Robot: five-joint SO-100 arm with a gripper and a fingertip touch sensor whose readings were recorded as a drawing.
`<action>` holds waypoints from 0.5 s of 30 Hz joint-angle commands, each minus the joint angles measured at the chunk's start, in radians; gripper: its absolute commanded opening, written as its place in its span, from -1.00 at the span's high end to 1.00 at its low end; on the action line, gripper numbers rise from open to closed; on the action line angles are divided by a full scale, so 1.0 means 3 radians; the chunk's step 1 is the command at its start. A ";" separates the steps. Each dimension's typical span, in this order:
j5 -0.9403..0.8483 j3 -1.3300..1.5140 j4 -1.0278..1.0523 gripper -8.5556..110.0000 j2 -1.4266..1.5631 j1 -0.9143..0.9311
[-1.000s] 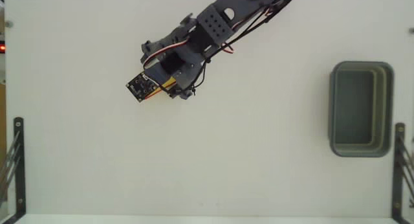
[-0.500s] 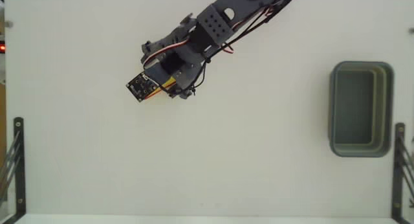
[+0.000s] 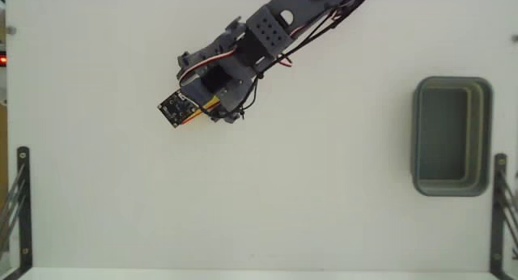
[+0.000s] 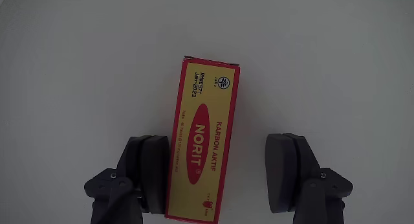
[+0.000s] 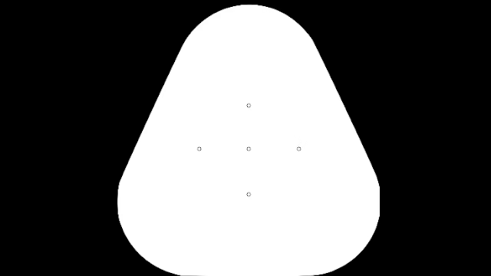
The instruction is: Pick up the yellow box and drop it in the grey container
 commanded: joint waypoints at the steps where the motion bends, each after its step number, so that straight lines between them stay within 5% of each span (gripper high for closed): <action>1: 0.0015 0.0003 -0.0054 -0.64 0.0083 0.0027; 15: 0.0015 0.0003 -0.0054 -0.58 0.0083 0.0027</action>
